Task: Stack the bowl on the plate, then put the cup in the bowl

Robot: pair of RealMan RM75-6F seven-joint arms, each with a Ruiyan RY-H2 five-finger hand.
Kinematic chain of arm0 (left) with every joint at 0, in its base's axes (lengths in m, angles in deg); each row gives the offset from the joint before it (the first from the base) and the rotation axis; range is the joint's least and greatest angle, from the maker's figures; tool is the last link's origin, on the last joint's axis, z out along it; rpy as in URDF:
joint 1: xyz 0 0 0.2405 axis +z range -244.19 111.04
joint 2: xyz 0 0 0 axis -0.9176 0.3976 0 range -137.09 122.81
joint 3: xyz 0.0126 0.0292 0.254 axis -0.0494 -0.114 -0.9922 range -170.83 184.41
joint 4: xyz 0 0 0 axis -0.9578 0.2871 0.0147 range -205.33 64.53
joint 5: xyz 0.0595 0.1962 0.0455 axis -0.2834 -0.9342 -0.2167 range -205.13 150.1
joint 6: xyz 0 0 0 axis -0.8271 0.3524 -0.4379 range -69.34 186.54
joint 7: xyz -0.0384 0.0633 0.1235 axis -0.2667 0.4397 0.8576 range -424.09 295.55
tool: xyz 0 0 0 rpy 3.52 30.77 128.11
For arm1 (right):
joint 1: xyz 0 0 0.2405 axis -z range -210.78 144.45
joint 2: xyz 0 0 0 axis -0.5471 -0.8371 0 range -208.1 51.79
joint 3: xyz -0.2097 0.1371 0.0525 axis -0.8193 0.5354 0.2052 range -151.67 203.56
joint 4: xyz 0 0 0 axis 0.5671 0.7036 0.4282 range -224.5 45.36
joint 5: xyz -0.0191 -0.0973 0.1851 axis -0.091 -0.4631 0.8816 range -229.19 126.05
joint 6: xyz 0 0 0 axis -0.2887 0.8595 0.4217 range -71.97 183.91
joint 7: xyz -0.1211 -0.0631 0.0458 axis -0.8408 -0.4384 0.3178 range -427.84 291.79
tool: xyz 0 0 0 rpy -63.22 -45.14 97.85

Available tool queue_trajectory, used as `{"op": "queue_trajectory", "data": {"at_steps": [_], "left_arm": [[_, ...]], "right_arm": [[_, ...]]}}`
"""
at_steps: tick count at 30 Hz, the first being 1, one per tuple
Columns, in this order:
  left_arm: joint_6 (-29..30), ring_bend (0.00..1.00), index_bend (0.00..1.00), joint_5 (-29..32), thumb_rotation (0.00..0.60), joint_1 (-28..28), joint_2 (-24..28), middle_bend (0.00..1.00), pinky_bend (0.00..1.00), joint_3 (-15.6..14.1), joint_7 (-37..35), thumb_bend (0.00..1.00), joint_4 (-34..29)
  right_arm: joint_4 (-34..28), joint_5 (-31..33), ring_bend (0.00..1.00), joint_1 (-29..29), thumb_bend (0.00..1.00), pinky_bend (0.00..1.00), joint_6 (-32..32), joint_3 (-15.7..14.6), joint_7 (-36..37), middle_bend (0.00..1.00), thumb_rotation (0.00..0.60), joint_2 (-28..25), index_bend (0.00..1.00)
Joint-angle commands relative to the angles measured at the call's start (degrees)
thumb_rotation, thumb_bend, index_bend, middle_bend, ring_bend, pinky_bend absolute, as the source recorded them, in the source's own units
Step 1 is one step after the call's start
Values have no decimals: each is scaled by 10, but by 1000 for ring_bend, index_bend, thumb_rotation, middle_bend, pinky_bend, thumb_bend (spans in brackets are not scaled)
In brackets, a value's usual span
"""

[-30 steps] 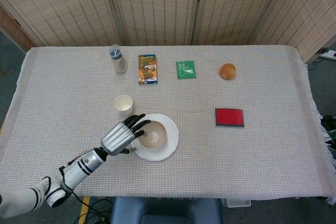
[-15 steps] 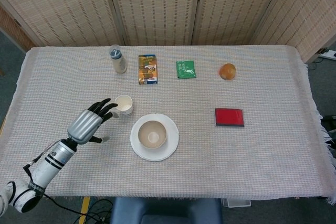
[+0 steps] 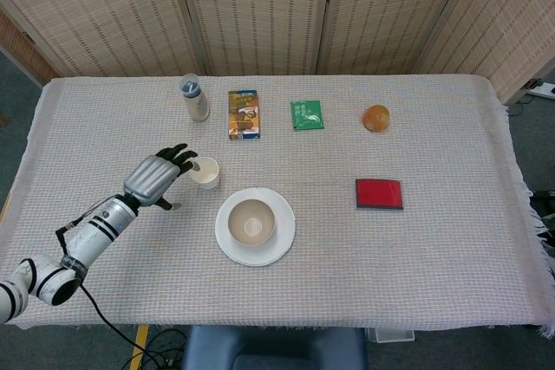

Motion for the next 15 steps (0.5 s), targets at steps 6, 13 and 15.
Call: {"op": "queue_trajectory", "data": {"at_steps": [6, 13, 15], "left_arm": [[-54, 0, 292, 18, 600, -32, -22, 164, 199, 10, 0, 114, 41], [-103, 0, 296, 26, 600, -74, -52, 162, 199, 19, 7, 114, 90], [-112, 0, 296, 24, 600, -82, -58, 162, 199, 20, 4, 114, 103]], "right_arm": [[0, 6, 0, -4, 207, 0, -11, 2, 2, 44, 600, -2, 0], [7, 22, 0, 2, 207, 0, -8, 9, 22, 44, 600, -2, 0], [8, 26, 0, 2, 207, 0, -9, 10, 24, 44, 600, -2, 0]]}}
